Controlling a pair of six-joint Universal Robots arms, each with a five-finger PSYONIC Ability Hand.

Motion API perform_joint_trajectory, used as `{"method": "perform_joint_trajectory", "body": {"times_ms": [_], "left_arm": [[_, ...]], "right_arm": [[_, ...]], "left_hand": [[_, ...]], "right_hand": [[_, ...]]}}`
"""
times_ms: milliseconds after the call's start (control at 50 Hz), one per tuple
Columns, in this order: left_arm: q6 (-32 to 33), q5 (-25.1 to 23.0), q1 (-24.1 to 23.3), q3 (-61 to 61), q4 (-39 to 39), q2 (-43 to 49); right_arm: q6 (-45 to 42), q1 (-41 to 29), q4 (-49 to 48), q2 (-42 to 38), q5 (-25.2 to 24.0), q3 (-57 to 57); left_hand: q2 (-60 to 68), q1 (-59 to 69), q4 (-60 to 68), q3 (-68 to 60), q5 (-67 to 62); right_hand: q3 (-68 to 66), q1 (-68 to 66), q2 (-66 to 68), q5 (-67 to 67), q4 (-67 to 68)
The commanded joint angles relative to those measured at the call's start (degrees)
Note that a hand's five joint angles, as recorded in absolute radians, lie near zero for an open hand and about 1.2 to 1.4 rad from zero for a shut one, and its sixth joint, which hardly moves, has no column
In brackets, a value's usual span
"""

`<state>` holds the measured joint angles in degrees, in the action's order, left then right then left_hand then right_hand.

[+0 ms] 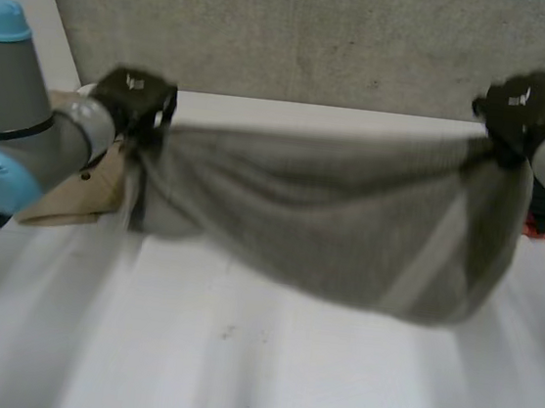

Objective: Fold the laundry.

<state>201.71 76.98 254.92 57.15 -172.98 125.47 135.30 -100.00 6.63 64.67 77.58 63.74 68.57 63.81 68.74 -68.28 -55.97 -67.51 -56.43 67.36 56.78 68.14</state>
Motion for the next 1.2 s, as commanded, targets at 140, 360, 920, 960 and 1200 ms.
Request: {"method": "perform_joint_trajectory", "body": {"times_ms": [140,360,920,960,1200], "left_arm": [[-4.04,5.64,-2.76,-3.73,-35.50,-5.66],[-2.46,5.20,-2.50,20.54,-36.90,-7.79],[13.89,6.08,-3.46,47.35,-20.30,-24.65],[13.80,5.99,-3.38,48.84,-18.63,-26.93],[13.62,5.72,-2.32,48.32,-18.62,-27.82]], "right_arm": [[9.89,-4.77,-37.48,3.34,6.88,-5.22],[11.30,-4.33,-28.08,5.99,2.13,18.68],[5.07,-2.66,1.61,8.54,-2.61,35.31],[4.53,-0.74,6.44,9.94,-3.57,34.61],[16.12,14.38,3.21,13.99,-11.75,33.91]], "left_hand": [[11.43,16.19,11.26,-11.72,-14.03],[11.43,16.19,11.26,-11.72,-14.03],[11.43,16.19,11.26,-11.72,-14.03],[11.43,16.19,11.26,-11.72,-14.03],[11.43,16.19,11.26,-11.72,-14.03]], "right_hand": [[-12.49,-23.57,12.64,13.22,11.86],[-12.49,-23.57,12.64,13.22,11.86],[-12.49,-23.57,12.64,13.22,11.86],[15.43,4.35,-15.28,-14.70,-16.05],[41.28,30.20,-41.13,-40.55,-41.91]]}}
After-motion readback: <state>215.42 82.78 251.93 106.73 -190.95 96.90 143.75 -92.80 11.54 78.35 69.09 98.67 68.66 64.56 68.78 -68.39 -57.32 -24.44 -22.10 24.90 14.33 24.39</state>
